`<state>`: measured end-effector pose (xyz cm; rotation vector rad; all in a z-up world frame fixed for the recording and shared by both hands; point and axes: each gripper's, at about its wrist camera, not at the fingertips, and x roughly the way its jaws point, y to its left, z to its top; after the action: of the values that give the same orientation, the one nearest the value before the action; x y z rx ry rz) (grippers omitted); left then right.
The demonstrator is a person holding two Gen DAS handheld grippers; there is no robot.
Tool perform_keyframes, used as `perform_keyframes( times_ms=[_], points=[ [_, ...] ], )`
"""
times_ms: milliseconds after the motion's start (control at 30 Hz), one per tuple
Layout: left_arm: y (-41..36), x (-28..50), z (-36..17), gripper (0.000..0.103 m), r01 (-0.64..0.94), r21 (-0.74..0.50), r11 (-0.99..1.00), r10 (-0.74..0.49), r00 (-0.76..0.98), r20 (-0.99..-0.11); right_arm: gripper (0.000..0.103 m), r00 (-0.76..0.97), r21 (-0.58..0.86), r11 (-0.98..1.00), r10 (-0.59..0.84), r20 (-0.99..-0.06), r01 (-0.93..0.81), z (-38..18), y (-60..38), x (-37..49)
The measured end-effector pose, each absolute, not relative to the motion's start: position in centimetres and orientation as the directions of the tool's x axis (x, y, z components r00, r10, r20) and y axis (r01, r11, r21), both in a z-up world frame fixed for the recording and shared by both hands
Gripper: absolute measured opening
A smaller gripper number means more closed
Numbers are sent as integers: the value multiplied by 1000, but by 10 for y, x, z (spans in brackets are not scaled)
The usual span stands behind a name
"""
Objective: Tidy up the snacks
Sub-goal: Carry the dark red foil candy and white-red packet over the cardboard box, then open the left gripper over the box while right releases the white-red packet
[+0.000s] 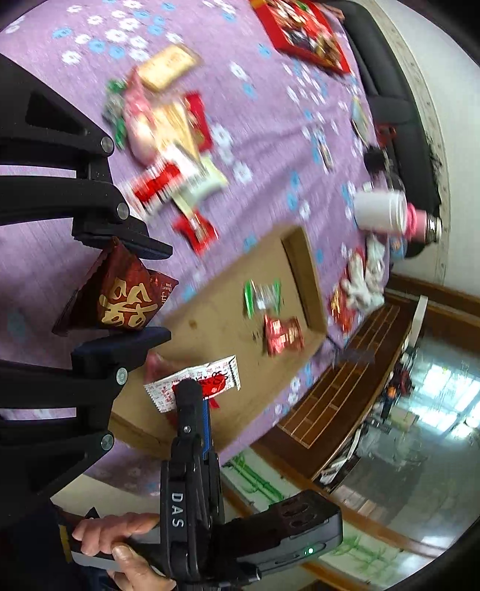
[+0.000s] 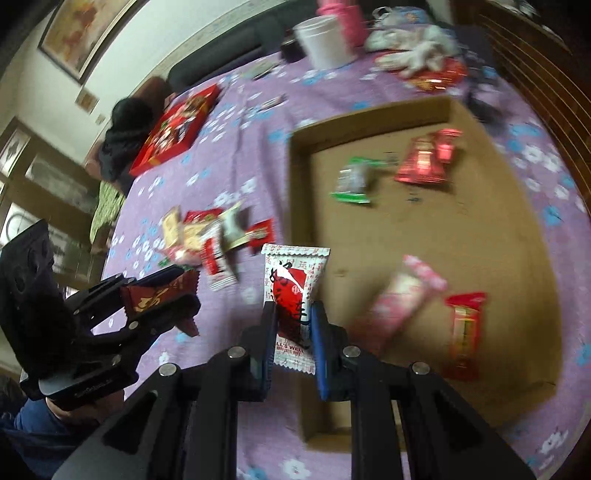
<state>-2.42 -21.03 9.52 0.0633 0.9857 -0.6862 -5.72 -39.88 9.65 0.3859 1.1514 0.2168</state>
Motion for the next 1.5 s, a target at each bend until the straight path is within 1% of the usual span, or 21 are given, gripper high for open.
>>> perform_keyframes(
  times_ms=[267, 467, 700, 900, 1067, 1333, 1367, 1433, 1500],
  points=[
    [-280, -10, 88, 39, 616, -255, 745, -527, 310, -791, 17, 412, 371, 918, 286, -865, 141, 88, -456, -60],
    [-314, 5, 72, 39, 607, -248, 755, -509, 303, -806, 17, 409, 342, 928, 257, -875, 149, 79, -476, -44],
    [-328, 13, 53, 39, 579, -257, 774, -489, 289, -823, 17, 379, 319, 934, 241, -894, 161, 61, -484, -22],
    [-337, 13, 48, 39, 585, -228, 778, -464, 291, -837, 17, 377, 328, 930, 247, -893, 168, 52, -489, -16],
    [-340, 11, 47, 39, 592, -225, 774, -466, 292, -835, 17, 369, 336, 924, 252, -894, 182, 44, -493, -17],
    [-343, 8, 49, 40, 603, -209, 770, -461, 299, -836, 17, 376, 318, 932, 236, -896, 174, 49, -488, -19],
    [-343, 7, 49, 41, 606, -208, 768, -460, 296, -837, 17, 378, 313, 933, 228, -897, 179, 50, -488, -20],
    [-342, 6, 50, 53, 607, -209, 767, -461, 295, -837, 18, 379, 313, 931, 226, -897, 186, 53, -489, -22],
    [-340, 5, 53, 55, 607, -207, 767, -465, 303, -832, 18, 384, 311, 930, 219, -897, 195, 56, -489, -25]
  ],
)
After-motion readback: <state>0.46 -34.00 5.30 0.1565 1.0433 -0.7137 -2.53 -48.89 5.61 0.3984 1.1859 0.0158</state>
